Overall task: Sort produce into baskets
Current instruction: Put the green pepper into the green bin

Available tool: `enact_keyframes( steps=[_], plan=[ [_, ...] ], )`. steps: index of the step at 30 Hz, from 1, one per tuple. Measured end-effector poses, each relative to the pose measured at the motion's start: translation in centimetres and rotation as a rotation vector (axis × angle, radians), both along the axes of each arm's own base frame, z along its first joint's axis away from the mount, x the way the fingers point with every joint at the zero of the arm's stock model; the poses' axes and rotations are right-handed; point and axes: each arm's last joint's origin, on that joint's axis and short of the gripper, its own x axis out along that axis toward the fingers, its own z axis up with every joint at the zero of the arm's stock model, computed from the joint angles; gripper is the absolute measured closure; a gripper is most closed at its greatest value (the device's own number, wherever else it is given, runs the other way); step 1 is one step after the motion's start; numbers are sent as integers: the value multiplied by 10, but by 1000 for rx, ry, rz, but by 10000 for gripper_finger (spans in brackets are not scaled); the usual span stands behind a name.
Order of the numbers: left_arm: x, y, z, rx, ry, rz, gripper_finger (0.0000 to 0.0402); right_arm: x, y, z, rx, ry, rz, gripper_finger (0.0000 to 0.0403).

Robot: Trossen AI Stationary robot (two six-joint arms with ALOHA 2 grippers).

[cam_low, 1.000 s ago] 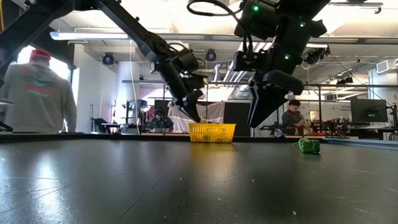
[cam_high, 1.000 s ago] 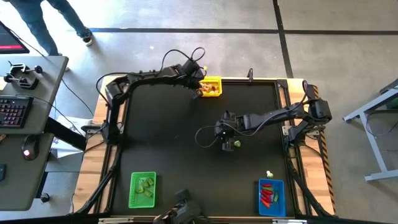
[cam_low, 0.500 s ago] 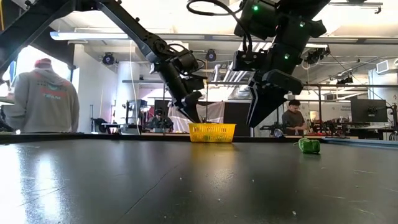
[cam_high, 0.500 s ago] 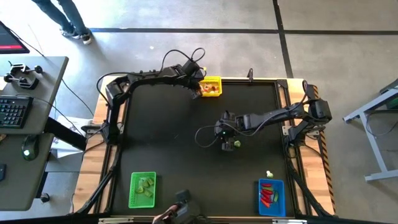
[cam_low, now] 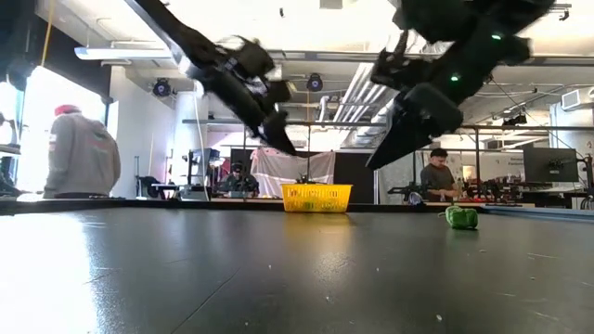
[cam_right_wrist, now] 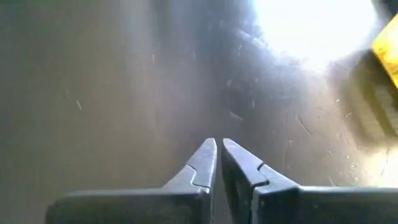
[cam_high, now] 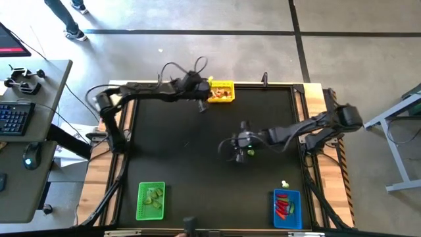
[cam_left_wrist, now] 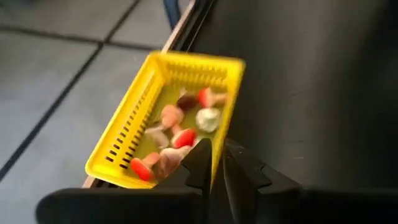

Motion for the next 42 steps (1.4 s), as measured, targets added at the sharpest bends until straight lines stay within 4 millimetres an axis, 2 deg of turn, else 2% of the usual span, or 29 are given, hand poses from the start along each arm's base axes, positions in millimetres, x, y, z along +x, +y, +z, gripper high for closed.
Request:
enact_keyframes(
  steps=[5, 9, 17, 24, 28, 36, 39, 42],
  plan=[
    [-26, -41, 16, 42, -145, -47, 387, -30, 1, -2, 72, -198, -94, 390],
    [-44, -77, 20, 50, -249, -108, 387, -51, 12, -2, 165, -223, -120, 401],
    [-77, -144, 4, 64, -370, -298, 387, -81, 52, -8, 156, -187, -219, 403],
    [-91, -180, -4, 29, -458, -409, 387, -101, 73, -13, 177, -218, -332, 398],
    [-95, -193, -8, -14, -519, -387, 387, -107, 76, -21, 188, -175, -370, 357],
    [-105, -206, -21, -2, -503, -395, 385, -98, 76, -48, 121, -102, -418, 220],
    [-105, -207, -23, -4, -496, -398, 385, -92, 75, -56, 118, -103, -430, 190],
    [-105, -208, -23, -4, -498, -400, 385, -89, 73, -64, 100, -87, -451, 177]
  ],
)
